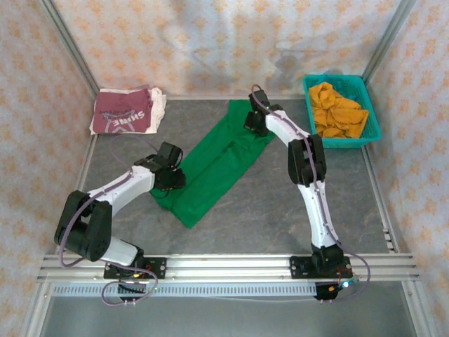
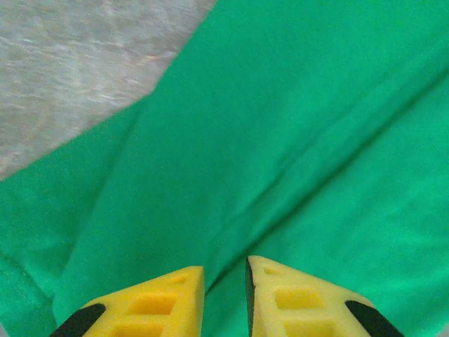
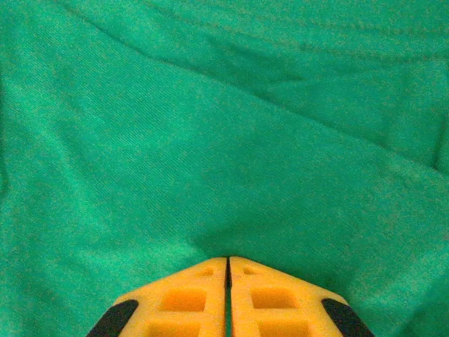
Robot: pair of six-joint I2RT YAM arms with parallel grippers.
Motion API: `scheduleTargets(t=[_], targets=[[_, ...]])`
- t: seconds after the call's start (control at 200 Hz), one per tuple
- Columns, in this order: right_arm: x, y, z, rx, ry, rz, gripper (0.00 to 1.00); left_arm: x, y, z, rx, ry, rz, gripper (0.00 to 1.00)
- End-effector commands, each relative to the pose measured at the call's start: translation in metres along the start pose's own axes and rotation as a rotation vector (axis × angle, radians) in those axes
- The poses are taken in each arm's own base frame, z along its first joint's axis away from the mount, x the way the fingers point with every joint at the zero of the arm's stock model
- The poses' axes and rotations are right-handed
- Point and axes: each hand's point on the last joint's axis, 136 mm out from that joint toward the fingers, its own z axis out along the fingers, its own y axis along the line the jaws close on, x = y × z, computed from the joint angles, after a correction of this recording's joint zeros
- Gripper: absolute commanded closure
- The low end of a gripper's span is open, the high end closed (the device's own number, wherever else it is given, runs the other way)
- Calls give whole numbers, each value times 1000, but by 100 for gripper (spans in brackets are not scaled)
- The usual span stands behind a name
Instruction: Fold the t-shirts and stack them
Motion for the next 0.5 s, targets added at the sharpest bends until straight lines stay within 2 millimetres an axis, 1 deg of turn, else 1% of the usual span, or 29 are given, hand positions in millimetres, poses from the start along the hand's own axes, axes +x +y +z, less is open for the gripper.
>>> scheduleTargets(t=[0.0, 0.055, 0.115, 0.17, 0.195, 0.225, 0.265, 0.34, 0.42, 0.495], targets=[[-7, 27, -25, -63, 22, -89, 88, -9, -11, -14, 51, -35, -4, 77], [-13, 30, -44, -55, -11, -87, 87, -24, -11, -20, 36, -95, 2, 75], [-12, 30, -62, -35, -32, -78, 85, -41, -7, -22, 8, -150, 0, 75], [-6, 22, -75, 9, -48, -55, 84, -55, -1, -18, -11, -168, -25, 75], [1, 16, -76, 32, -47, -45, 83, -62, 1, -15, -9, -171, -40, 75], [7, 11, -83, 48, -55, -25, 83, -69, 4, -10, -10, -173, -57, 76], [17, 3, -86, 64, -51, -3, 83, -78, 9, -3, -14, -180, -80, 76], [33, -10, -88, 66, -48, 44, 82, -87, 15, 12, -42, -157, -77, 78], [35, -22, -89, 55, -95, 90, 78, -90, 20, 25, -92, -125, -36, 81], [33, -28, -85, 15, -66, 133, 77, -87, 25, 34, -115, -105, -21, 81]])
